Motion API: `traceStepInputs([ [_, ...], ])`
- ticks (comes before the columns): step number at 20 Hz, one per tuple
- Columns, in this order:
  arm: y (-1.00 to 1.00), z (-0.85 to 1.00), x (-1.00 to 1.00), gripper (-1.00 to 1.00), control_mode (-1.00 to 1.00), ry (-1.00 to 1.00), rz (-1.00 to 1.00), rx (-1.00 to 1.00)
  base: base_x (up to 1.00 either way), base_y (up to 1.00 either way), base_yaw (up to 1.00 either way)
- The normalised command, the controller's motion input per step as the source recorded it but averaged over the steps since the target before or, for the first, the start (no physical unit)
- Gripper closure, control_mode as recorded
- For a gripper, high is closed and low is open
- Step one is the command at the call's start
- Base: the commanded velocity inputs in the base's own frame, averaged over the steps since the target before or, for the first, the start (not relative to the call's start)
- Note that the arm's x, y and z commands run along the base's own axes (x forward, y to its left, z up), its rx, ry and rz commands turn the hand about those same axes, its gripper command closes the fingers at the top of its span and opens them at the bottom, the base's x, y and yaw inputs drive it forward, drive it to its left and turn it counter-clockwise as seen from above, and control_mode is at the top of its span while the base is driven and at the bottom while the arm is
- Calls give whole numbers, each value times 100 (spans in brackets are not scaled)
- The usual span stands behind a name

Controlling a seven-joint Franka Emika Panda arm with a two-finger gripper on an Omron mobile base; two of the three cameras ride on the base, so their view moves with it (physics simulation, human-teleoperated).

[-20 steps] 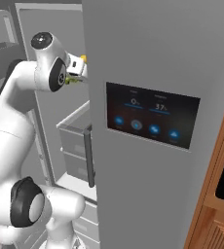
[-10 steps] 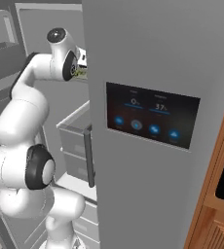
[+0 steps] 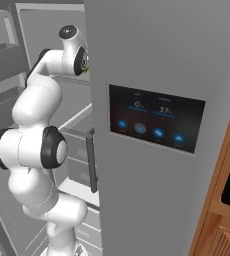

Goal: Take the lemon wedge and broccoli from the second highest rack and move them to the highest rack where the lemon wedge and lemon are located, to maximize freezer space. Close the freezer door after rearranging.

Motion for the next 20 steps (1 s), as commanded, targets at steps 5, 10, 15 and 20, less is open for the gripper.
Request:
traceStepInputs([
  [5, 0, -65, 65, 100, -100, 0, 0, -7, 0, 0, 0],
  [10, 0, -74, 50, 100, -100, 0, 0, -7, 0, 0, 0],
  [15, 0, -85, 21, 100, -100, 1, 0, -7, 0, 0, 0],
  [20, -3, -71, 0, 100, -100, 0, 1, 0, 0, 0, 0],
])
